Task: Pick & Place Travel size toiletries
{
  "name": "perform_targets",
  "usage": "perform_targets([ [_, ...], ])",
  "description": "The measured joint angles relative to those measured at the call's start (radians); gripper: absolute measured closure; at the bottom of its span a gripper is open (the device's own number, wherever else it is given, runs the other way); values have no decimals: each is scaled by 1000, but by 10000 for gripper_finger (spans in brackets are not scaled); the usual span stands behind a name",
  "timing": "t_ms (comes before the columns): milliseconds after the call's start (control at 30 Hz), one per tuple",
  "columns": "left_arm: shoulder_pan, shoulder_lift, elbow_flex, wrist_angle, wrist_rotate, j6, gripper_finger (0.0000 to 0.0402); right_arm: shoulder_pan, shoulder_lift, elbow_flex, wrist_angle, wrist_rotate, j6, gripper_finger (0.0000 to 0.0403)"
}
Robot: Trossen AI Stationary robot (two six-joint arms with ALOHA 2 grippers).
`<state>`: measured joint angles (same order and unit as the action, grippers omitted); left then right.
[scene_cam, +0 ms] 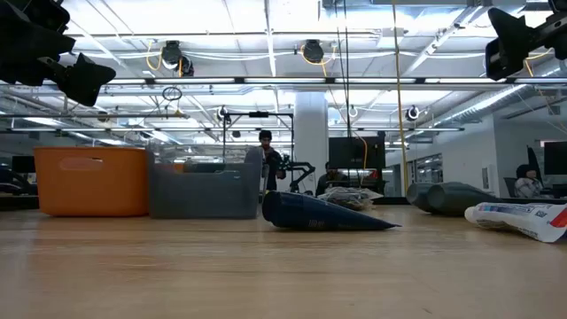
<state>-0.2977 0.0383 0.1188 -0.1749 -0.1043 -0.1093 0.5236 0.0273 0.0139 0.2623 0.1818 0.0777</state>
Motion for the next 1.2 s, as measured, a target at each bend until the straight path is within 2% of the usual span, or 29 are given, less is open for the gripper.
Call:
perform_targets([
  [133,0,0,0,0,0,0,107,0,0,0,9,2,-71,133],
  [333,0,0,0,0,0,0,107,0,0,0,18,1,-37,133],
  [533,0,0,0,0,0,0,107,0,0,0,30,11,-94,133],
  [967,0,0,0,0,0,0,107,0,14,0,34,299,-91,133],
  [1067,0,0,0,0,0,0,107,0,53,8,25,403,-125,133],
  [1200,0,0,0,0,0,0,107,0,151,75,-109,519,-98,133],
])
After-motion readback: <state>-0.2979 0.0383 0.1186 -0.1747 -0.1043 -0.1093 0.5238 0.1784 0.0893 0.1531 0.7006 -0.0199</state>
